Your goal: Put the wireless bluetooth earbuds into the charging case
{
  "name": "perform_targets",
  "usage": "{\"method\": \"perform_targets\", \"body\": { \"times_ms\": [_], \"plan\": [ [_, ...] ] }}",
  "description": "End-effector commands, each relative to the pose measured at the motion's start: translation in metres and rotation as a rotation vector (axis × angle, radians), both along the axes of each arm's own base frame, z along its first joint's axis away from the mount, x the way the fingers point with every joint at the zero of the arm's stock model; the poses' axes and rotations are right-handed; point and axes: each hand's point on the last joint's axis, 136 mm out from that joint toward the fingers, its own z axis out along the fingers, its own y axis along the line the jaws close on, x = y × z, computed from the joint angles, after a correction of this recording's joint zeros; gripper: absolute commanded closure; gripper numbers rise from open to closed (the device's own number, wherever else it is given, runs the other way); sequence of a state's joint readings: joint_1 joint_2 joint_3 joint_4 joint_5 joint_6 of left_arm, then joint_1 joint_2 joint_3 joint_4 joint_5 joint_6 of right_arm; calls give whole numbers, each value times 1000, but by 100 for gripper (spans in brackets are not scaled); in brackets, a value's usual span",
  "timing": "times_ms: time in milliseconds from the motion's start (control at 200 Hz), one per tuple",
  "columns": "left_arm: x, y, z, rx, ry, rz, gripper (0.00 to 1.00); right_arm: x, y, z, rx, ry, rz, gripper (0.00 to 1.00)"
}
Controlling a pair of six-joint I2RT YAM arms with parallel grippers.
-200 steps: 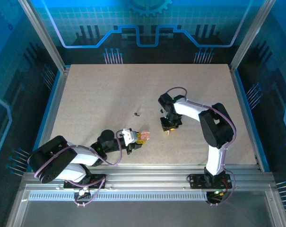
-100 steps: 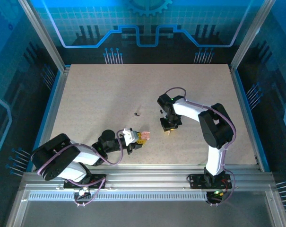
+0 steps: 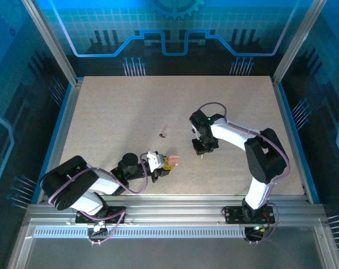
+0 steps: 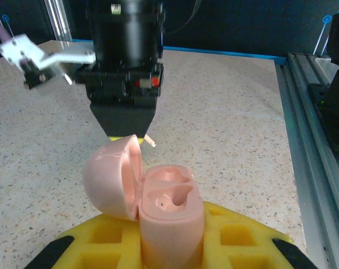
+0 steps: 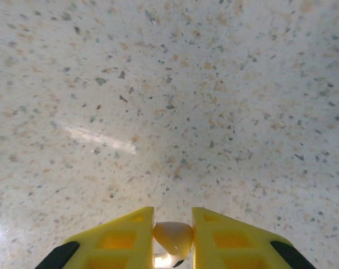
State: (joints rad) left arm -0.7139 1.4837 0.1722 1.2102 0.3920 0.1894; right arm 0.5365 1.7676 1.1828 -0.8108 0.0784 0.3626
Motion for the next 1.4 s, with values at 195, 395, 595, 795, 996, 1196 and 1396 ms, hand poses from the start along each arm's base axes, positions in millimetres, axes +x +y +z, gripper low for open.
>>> {"method": "perform_targets", "body": {
  "times_ms": [195, 395, 595, 795, 996, 1196, 1396],
  "plan": [
    [13, -14, 6, -59, -15, -1, 83, -4, 2, 56, 111, -155, -41, 78],
    [24, -26, 11, -94, 0, -8, 83, -1, 10, 101, 241, -309, -63, 79],
    [31, -33, 16, -110, -3, -7, 83, -7, 34, 138, 454, -428, -17, 79],
    [34, -36, 24, -136, 8, -13, 83, -17, 63, 167, 617, -537, 112, 79],
    [36, -38, 32, -158, 8, -14, 83, -28, 81, 170, 629, -601, 246, 78],
    [37, -39, 37, -170, 6, -13, 83, -39, 88, 157, 605, -613, 317, 78],
    [36, -40, 39, -174, 1, -22, 83, -42, 94, 153, 605, -641, 342, 78]
  ]
}}
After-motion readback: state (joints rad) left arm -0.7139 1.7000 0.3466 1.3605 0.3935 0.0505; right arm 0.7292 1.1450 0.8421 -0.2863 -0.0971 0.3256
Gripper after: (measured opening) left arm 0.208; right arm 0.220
